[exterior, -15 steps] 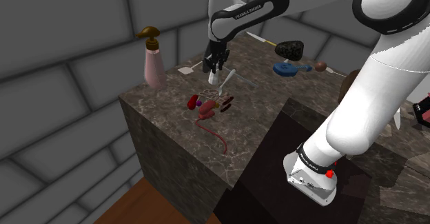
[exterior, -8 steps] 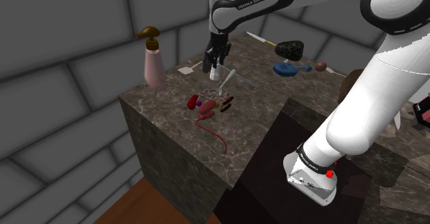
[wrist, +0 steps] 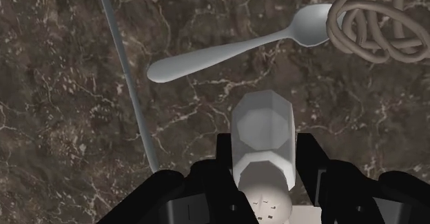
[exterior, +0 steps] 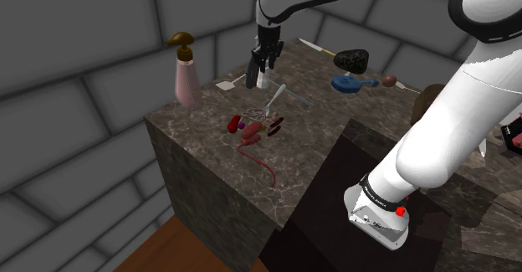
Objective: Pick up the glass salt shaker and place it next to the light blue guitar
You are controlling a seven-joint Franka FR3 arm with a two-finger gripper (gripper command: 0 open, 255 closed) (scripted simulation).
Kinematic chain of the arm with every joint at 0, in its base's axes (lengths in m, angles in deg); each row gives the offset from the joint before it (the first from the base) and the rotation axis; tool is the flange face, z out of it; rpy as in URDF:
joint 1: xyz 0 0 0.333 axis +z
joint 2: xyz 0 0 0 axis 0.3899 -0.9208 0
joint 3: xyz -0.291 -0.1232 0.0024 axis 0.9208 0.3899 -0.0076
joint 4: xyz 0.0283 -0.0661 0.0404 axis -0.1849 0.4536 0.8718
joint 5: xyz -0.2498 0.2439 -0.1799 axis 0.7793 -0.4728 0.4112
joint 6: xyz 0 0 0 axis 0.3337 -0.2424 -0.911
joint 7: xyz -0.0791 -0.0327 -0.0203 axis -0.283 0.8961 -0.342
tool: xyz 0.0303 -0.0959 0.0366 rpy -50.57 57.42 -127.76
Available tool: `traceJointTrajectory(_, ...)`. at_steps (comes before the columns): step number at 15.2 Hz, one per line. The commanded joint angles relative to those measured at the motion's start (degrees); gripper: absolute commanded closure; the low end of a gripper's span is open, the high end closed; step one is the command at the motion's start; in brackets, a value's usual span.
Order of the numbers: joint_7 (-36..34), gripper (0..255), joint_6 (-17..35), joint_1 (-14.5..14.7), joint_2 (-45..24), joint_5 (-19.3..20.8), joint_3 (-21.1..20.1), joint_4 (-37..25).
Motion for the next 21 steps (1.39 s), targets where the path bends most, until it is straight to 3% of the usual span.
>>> traceJointTrajectory(1, 0.1, 255, -1.3, 0.0, 0.4, -0.1, 0.0, -1.0)
traceJointTrajectory(18, 1.6, 255, -13.9, 0.1, 2.5, -0.6, -0.1, -11.5)
traceJointTrajectory(21, 4.1, 255, -13.2, -1.2, 2.0, -0.5, 1.1, -11.5)
